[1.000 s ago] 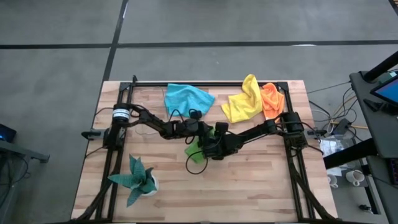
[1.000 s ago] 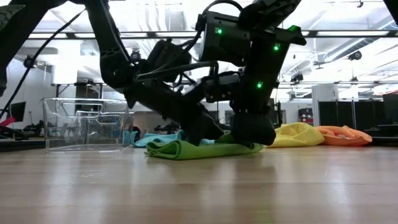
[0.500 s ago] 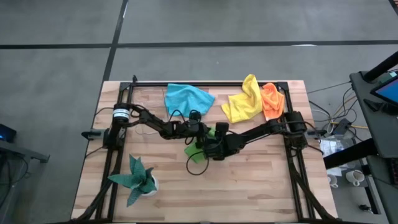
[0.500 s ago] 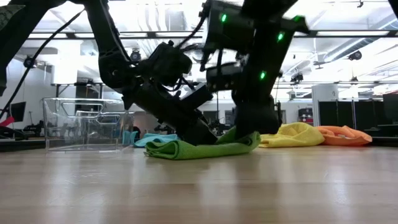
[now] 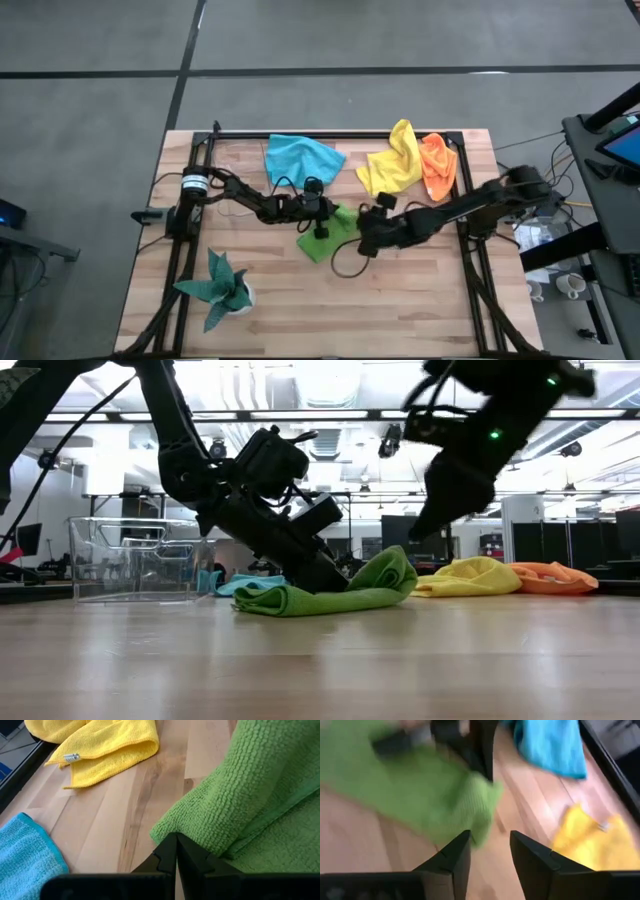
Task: Roll microfiber towels into tight, uniform cylinder then place into a basket
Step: Roll the green microfiber towel
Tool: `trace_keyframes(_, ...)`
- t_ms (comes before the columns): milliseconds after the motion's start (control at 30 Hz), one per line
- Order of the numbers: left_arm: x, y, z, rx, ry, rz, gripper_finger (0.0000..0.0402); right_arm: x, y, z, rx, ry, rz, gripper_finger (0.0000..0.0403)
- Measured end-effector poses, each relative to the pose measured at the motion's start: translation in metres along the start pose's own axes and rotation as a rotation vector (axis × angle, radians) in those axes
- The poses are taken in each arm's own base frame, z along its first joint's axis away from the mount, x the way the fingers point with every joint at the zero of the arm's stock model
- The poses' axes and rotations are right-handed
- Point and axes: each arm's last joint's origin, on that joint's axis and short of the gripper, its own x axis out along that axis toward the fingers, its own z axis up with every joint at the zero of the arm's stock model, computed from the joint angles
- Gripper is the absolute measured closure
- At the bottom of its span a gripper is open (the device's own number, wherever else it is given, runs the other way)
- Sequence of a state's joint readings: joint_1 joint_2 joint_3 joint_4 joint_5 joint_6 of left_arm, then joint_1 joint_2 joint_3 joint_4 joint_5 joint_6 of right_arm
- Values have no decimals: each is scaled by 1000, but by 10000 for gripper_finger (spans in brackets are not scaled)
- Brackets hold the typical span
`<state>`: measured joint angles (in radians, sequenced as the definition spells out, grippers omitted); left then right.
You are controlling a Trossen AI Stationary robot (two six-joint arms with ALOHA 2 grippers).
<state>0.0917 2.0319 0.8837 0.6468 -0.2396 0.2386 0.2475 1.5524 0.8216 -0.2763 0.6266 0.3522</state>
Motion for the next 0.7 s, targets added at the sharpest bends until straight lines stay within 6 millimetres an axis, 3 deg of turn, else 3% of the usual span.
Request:
trace_keyframes(133, 0, 0, 1, 2, -3, 0, 402, 8, -15, -18, 180, -192, 42, 312)
trace_keyframes(300, 0, 0, 1, 0, -10, 2, 402, 26, -36, -35, 379, -297, 20, 384)
trace_keyframes(467, 0, 0, 2, -2, -18, 4, 402, 43, -44, -45, 488, -251, 15, 394)
trace_keyframes(700, 0, 0, 2, -1, -23, 4, 402, 62, -26, -39, 483, -180, 115, 394)
